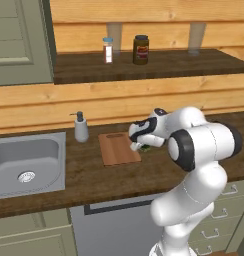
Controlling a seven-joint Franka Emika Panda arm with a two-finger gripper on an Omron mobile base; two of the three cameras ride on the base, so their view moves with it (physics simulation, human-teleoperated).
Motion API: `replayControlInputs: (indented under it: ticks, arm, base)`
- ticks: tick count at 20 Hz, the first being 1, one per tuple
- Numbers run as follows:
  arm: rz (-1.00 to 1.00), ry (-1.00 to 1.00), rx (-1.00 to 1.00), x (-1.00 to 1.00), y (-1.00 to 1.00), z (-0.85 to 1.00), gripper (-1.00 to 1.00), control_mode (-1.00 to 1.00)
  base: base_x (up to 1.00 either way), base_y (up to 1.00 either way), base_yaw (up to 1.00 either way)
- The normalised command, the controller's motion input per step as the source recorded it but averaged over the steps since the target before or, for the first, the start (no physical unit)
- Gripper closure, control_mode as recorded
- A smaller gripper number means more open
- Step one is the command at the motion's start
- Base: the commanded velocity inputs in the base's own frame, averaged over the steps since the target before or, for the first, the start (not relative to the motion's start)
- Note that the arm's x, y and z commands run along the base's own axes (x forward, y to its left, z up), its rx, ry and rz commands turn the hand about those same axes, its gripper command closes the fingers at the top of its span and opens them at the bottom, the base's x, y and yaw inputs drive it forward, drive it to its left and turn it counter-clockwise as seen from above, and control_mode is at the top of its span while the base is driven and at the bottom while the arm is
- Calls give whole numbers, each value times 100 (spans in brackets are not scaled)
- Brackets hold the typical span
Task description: Pick up the sponge from the counter and clean the cutting board by briefly scrubbing or pressing down on the cutting board. Once finished, release the sponge.
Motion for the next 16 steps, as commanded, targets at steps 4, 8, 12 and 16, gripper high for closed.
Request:
replayControlInputs:
  ticks: [4,8,12,16]
  arm:
    - [8,0,0,3,56,-1,100,-100]
    - [8,0,0,29,50,-19,100,-100]
    - [8,0,0,39,36,-27,100,-100]
    - [4,0,0,52,25,-25,100,-100]
  base:
    - [0,0,0]
    - [0,0,0]
    - [0,0,0]
    - [0,0,0]
